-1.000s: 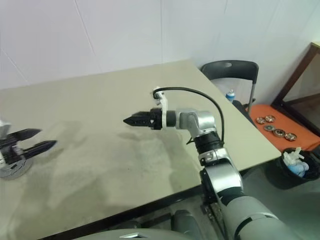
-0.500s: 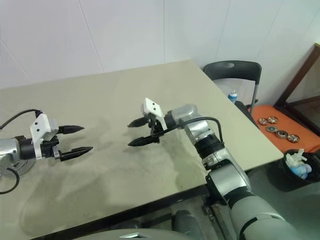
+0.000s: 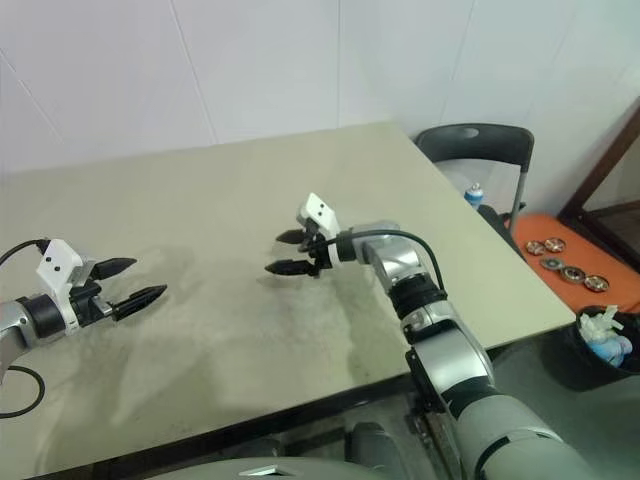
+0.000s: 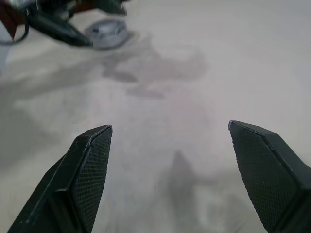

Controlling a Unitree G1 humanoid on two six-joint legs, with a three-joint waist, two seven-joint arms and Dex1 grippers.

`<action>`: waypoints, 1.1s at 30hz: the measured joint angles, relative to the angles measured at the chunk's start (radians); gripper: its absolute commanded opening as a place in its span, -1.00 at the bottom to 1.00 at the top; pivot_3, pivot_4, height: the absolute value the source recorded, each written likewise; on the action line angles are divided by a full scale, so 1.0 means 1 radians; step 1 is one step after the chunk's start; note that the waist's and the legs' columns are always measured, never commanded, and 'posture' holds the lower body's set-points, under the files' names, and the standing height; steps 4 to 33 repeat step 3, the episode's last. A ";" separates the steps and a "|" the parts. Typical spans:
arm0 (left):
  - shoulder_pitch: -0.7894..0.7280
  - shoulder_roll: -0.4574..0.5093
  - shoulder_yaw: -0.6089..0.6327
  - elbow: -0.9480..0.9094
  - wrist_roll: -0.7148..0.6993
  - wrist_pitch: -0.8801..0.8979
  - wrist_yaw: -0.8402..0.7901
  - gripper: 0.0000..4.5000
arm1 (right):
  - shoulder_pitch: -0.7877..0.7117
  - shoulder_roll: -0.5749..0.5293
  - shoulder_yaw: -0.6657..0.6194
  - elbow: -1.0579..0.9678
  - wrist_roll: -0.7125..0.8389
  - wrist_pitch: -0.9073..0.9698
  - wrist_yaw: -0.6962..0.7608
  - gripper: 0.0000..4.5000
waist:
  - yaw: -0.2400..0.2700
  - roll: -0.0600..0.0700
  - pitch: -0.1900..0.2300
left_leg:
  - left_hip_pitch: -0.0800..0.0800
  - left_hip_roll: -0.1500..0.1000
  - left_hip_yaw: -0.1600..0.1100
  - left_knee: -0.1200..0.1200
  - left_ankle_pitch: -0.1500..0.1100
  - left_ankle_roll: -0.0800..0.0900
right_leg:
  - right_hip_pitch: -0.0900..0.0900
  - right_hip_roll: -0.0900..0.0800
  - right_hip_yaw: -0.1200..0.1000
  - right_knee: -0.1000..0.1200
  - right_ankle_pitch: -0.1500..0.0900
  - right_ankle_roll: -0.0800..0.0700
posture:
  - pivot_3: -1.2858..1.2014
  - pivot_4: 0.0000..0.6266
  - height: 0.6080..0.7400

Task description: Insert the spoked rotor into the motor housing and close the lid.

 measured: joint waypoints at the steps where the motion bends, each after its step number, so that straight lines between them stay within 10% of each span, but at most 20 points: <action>1: 0.000 -0.002 0.002 0.000 0.000 0.001 0.001 0.99 | 0.000 -0.001 0.000 0.000 0.000 0.001 0.000 0.79 | 0.000 0.000 0.000 | 0.000 0.000 0.000 0.000 0.000 0.000 | 0.000 0.000 0.000 0.000 0.000 0.000 | 0.03 -1.00 1.00; 33: 0.000 -0.004 0.007 0.000 0.000 0.005 0.003 0.99 | 0.001 -0.002 0.000 0.000 -0.002 0.004 0.003 0.79 | -0.001 0.000 0.000 | 0.000 0.000 0.000 0.000 0.000 0.000 | 0.000 0.000 0.000 0.000 0.000 0.000 | 0.03 -1.00 1.00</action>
